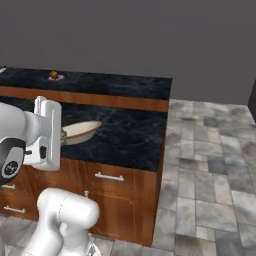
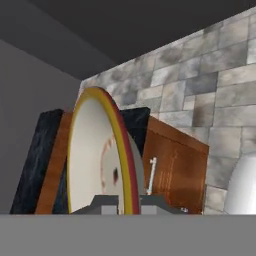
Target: Take the smaller bowl and place it next to the appetizer plate on the dining counter , and place the larger bowl next to the plate with cooked food.
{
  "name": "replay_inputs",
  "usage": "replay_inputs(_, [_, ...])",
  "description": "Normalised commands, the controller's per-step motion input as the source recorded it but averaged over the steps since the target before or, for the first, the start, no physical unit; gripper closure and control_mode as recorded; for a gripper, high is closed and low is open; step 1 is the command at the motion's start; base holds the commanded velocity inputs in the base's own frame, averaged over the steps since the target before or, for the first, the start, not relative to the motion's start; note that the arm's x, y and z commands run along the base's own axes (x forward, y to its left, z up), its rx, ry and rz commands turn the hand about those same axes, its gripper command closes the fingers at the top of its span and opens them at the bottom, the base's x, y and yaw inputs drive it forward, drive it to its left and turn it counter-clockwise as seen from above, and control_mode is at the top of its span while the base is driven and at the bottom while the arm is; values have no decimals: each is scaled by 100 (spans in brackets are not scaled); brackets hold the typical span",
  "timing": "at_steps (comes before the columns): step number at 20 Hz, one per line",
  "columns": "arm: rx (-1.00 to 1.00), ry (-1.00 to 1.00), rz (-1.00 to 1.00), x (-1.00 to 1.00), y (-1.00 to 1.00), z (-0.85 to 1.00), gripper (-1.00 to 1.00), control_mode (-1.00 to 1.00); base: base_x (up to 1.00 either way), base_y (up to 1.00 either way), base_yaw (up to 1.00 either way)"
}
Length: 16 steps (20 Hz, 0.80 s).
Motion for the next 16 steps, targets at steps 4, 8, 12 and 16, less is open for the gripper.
replay_inputs(4, [0, 0, 0, 0, 0, 0, 100, 100, 4, -100, -45])
replay_inputs(8, [0, 0, 0, 0, 0, 0, 100, 100, 27, -100, -26])
replay_inputs(12, [0, 0, 0, 0, 0, 0, 100, 100, 34, -100, -6])
replay_inputs(16, [0, 0, 0, 0, 0, 0, 100, 100, 76, -96, 7])
